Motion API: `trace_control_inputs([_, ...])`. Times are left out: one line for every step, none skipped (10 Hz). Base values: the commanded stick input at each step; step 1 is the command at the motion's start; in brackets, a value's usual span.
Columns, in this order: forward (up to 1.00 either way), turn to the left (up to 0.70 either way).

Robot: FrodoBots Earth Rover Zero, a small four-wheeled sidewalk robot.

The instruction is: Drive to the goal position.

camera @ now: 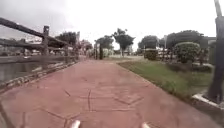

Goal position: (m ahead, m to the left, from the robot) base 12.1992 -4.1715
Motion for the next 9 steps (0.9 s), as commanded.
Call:
trace_control_inputs([0.7,0.3])
trace_control_inputs([0.7,0.14])
trace_control_inputs([0.7,0.02])
trace_control_inputs([0.7,0.01])
trace_control_inputs([0.7,0.0])
trace_control_inputs([0.7,0.0])
trace_control_inputs([0.7,0.0])
trace_control_inputs([0.7,0.0])
trace_control_inputs([0.7,0.0])
